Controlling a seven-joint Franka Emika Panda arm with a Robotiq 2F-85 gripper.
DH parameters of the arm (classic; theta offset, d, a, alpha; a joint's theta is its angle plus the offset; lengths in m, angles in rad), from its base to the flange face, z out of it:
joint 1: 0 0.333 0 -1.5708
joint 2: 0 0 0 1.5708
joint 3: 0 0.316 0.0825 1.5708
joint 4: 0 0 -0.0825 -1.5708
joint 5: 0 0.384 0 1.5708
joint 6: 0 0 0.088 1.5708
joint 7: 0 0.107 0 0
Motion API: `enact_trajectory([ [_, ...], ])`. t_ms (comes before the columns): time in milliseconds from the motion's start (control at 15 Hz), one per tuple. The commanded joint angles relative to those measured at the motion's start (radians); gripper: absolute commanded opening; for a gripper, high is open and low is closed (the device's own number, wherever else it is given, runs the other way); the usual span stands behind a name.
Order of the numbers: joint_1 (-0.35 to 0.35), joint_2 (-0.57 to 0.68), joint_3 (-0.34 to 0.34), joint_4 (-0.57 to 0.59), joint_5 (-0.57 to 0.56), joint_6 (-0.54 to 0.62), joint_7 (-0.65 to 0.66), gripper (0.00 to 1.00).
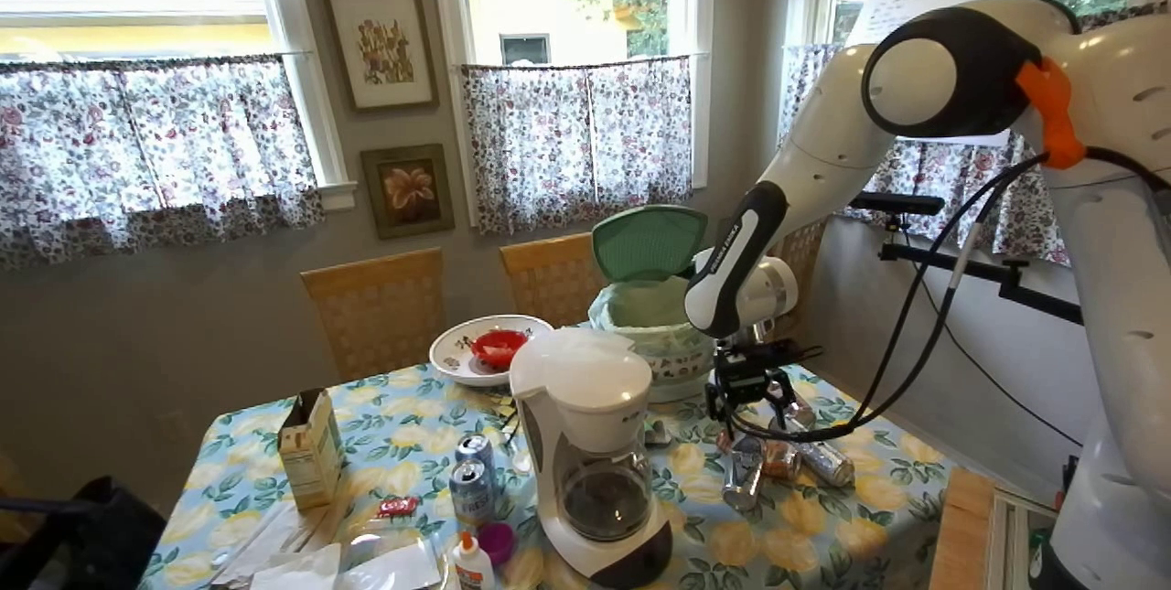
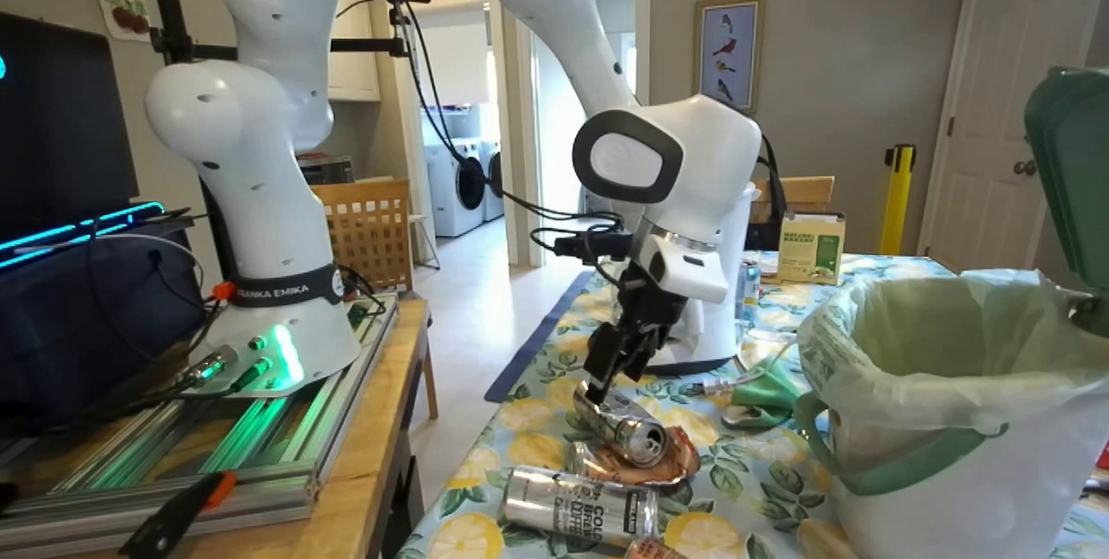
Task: Place the silver cans together and the orange cans together.
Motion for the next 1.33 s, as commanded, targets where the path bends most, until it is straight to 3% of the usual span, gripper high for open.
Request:
enact_trajectory([
  [0,-0.026,0.032,0.023,0.010,0.057,0.050,-0.035,1.00],
  [267,-0.022,0.056,0.032,0.010,0.073,0.117,-0.035,1.00],
  [800,-0.008,0.122,0.048,0.037,0.069,0.124,-0.030,1.00],
  [867,-0.008,0.128,0.048,0.041,0.068,0.123,-0.028,0.93],
  [933,-0.006,0.134,0.047,0.044,0.068,0.130,-0.026,0.74],
  [1267,-0.004,0.143,0.049,0.059,0.068,0.136,-0.027,0.42],
])
